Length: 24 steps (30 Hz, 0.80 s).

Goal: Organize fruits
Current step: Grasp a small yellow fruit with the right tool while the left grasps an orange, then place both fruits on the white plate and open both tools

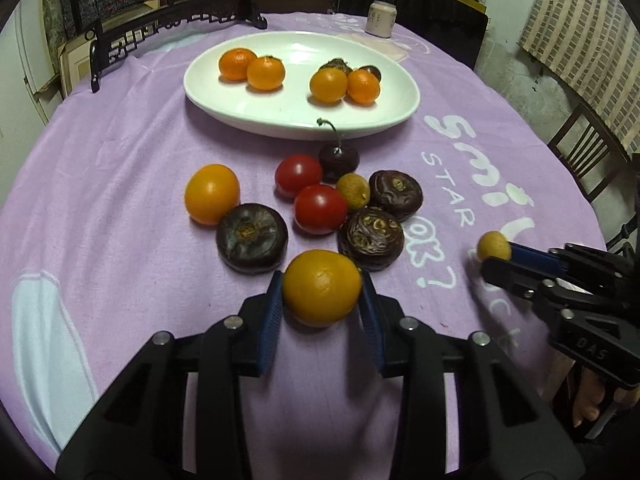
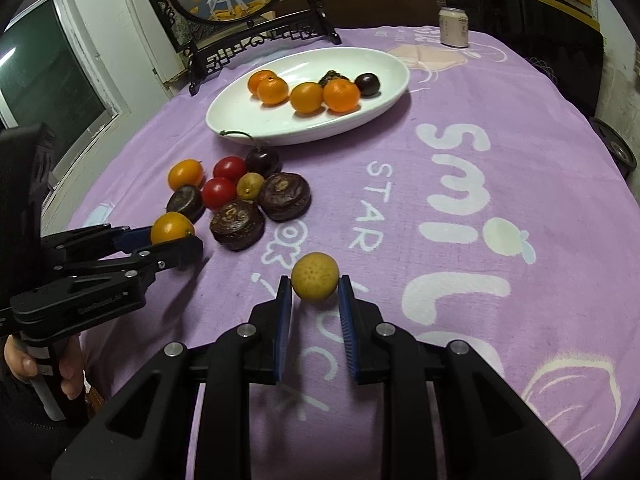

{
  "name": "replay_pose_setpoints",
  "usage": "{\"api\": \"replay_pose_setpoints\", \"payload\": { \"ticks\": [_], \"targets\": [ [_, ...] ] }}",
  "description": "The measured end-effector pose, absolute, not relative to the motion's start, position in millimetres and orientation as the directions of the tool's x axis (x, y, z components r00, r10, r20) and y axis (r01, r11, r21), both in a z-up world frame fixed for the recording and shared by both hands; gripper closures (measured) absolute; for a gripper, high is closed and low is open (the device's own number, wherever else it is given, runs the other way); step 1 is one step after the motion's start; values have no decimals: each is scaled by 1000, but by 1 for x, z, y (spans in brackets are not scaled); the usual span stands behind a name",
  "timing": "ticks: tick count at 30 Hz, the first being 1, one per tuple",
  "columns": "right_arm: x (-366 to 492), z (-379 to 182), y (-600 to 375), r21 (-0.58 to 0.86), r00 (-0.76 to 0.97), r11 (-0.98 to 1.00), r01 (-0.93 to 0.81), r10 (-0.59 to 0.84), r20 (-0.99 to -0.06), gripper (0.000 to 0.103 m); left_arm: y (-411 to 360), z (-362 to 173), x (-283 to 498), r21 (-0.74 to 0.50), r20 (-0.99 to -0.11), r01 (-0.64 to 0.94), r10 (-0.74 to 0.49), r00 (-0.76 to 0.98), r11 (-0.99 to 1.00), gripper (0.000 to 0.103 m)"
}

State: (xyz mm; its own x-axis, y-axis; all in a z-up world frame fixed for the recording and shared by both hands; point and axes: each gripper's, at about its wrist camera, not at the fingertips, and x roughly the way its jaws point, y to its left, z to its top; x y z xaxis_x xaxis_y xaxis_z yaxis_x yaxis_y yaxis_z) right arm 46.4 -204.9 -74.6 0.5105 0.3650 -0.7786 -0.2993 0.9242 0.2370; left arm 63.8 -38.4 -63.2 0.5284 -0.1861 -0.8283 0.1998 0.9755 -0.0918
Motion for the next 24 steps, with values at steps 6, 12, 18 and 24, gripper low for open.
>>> {"api": "replay_pose_setpoints", "payload": {
  "ticks": [6, 12, 18, 24],
  "targets": [
    [49, -70, -195, 226, 503, 920, -321, 368, -782, 79, -30, -51, 60, -96, -814, 194, -189, 550, 976, 66],
    [64, -44, -182, 199, 532, 911, -362, 377, -758, 79, -22, -40, 65, -97, -800, 192, -191, 569, 977, 66],
    [103, -13, -169, 175, 558, 899, -401, 391, -732, 79, -17, -16, 89, -91, -776, 187, -187, 602, 978, 66],
    [169, 2, -158, 173, 563, 910, -378, 374, -737, 79, -15, 22, 163, -81, -739, 153, -162, 653, 985, 66]
  ]
}}
